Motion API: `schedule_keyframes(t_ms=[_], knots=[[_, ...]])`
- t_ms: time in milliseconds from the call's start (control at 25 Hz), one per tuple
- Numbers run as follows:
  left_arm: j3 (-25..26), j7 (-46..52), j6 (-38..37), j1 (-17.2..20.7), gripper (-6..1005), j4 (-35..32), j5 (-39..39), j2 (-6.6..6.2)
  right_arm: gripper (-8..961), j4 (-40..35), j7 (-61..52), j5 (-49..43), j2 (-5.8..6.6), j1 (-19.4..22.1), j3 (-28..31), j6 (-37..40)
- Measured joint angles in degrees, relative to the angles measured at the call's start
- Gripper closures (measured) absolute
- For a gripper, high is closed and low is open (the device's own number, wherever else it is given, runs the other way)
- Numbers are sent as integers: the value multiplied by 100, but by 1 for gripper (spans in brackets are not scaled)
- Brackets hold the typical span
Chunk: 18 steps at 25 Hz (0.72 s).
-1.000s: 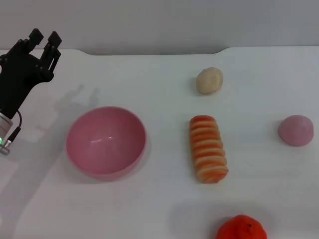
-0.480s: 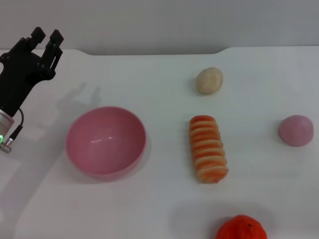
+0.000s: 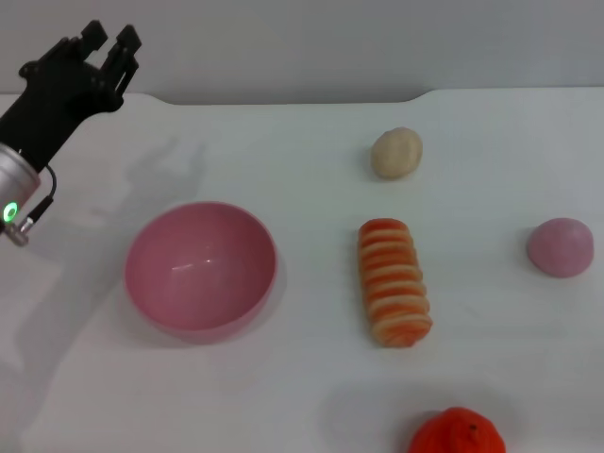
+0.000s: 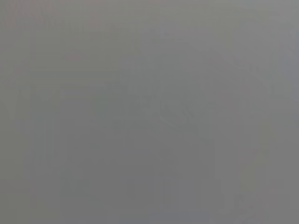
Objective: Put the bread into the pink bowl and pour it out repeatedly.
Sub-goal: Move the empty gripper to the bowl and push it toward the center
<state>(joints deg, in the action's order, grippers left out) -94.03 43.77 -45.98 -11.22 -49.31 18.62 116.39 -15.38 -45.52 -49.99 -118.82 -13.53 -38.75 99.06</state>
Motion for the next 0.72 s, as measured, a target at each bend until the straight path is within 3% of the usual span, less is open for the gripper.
schedule_keyframes(t_ms=[240, 360, 520, 720], knots=[[6, 1159, 1279, 35, 575, -1203, 1028, -182, 482, 0, 0, -24, -2, 0, -7, 1], [9, 2162, 1651, 60, 575, -1780, 1736, -371, 482, 1, 0, -26, -7, 2, -17, 4], [35, 3447, 1722, 38, 575, -2164, 2679, -560, 482, 27, 0, -29, -7, 7, -20, 7], [146, 4376, 1670, -9, 574, -2449, 3640, -590, 482, 45, 0, -29, -1, 8, -11, 8]])
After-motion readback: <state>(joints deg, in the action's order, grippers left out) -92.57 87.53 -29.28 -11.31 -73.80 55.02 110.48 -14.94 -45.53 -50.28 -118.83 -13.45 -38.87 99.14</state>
